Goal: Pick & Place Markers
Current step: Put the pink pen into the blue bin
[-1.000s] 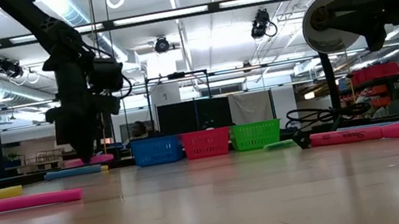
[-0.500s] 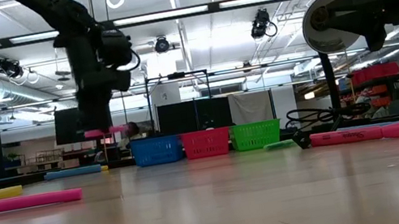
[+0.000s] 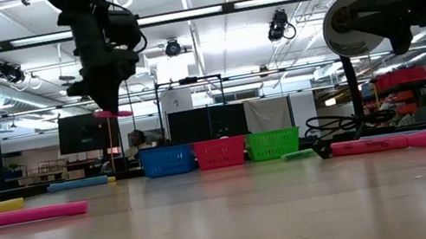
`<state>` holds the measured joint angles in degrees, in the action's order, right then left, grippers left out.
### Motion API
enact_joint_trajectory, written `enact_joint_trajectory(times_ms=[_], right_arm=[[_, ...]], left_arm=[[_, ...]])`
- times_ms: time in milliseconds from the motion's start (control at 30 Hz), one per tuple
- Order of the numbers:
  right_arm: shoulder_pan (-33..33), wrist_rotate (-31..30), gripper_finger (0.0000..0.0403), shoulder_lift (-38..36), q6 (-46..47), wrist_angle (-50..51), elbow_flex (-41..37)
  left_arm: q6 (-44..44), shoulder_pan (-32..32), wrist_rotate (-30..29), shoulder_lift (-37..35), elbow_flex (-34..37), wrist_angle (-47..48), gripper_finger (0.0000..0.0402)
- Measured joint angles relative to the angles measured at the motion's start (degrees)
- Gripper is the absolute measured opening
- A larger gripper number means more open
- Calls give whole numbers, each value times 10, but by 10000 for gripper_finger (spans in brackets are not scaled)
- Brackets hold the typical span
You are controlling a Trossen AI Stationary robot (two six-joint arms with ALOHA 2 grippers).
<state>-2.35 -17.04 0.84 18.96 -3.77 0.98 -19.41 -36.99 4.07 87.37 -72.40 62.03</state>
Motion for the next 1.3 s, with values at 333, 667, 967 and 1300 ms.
enact_joint_trajectory(times_ms=[333, 667, 967, 1300], right_arm=[[0, 0, 166, 0, 0, 0, 0], [0, 0, 166, 0, 0, 0, 0], [0, 0, 166, 0, 0, 0, 0], [0, 0, 166, 0, 0, 0, 0]], left_arm=[[-107, 18, -5, -19, -64, 70, 37], [-196, 56, -21, -21, -131, 177, 37], [-215, 56, -19, -19, -135, 184, 37], [-214, 8, -29, 32, -135, 103, 37]])
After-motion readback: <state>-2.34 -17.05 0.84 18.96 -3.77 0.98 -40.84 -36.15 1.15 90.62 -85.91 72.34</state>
